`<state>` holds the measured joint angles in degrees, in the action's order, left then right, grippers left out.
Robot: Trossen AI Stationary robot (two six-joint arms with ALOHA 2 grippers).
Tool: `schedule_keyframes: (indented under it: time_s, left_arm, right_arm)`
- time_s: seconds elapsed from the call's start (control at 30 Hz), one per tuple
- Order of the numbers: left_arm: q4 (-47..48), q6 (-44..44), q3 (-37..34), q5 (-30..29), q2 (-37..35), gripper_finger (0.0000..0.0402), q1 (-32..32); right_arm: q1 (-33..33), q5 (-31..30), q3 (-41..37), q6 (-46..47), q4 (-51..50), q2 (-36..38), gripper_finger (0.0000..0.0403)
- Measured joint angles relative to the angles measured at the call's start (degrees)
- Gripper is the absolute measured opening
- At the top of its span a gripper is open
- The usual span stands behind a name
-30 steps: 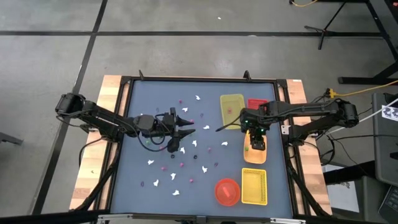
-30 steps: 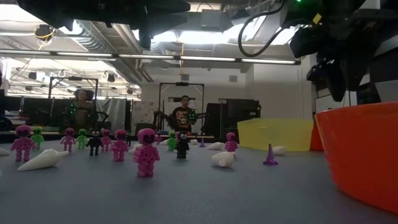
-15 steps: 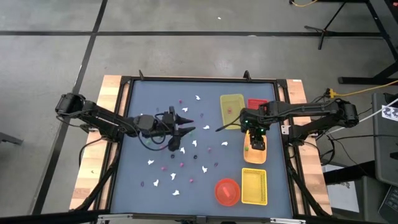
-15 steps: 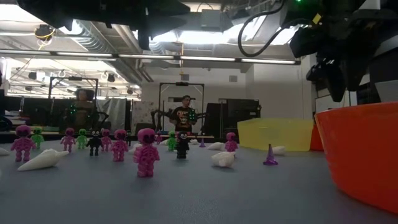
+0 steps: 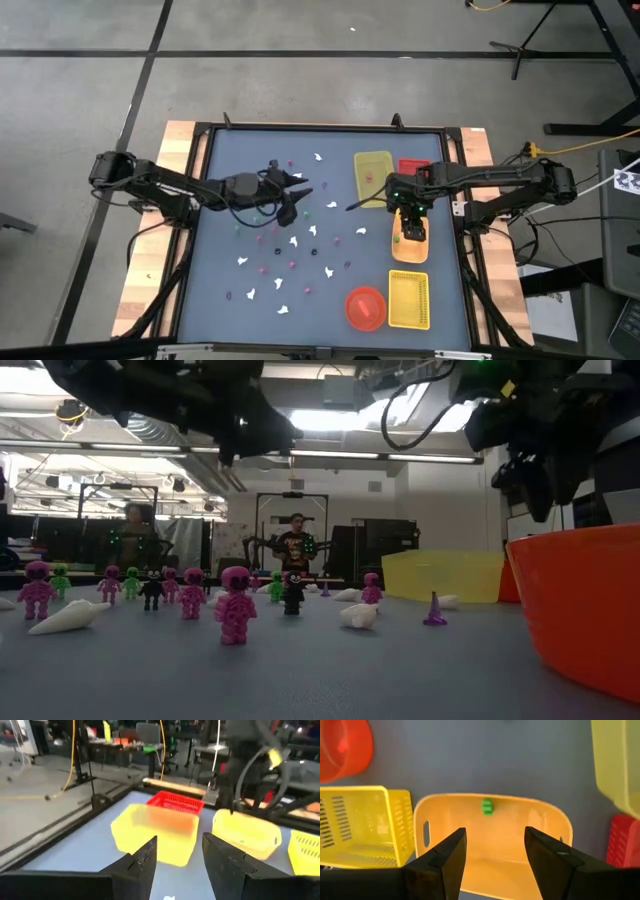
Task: Sort Halloween decoration
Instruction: Put the pink skeleton toy into the top yellow bin
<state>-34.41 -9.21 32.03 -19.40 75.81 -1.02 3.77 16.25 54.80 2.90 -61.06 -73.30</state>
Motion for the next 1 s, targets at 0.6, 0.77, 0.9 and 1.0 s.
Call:
schedule_keyframes:
  time_s: [0.6,0.77,0.9,1.0]
  left_arm:
    - [26.5,-5.3,0.0,2.6,0.0,0.0142,-2.7]
    - [29.1,-5.2,0.0,2.2,0.0,0.0142,-2.7]
    - [29.2,-5.2,0.0,1.9,0.9,0.0142,-2.7]
    - [29.0,-5.2,0.0,1.6,2.7,0.0142,-2.7]
  right_arm:
    - [0.0,-3.8,5.6,-2.4,11.8,0.0,0.0198]
    - [0.0,-3.8,5.6,-3.4,16.6,0.0,0.0198]
    - [0.0,-3.9,5.6,-3.4,20.2,0.0,0.0198]
    - [0.0,-3.9,5.6,-3.4,22.1,0.0,0.0198]
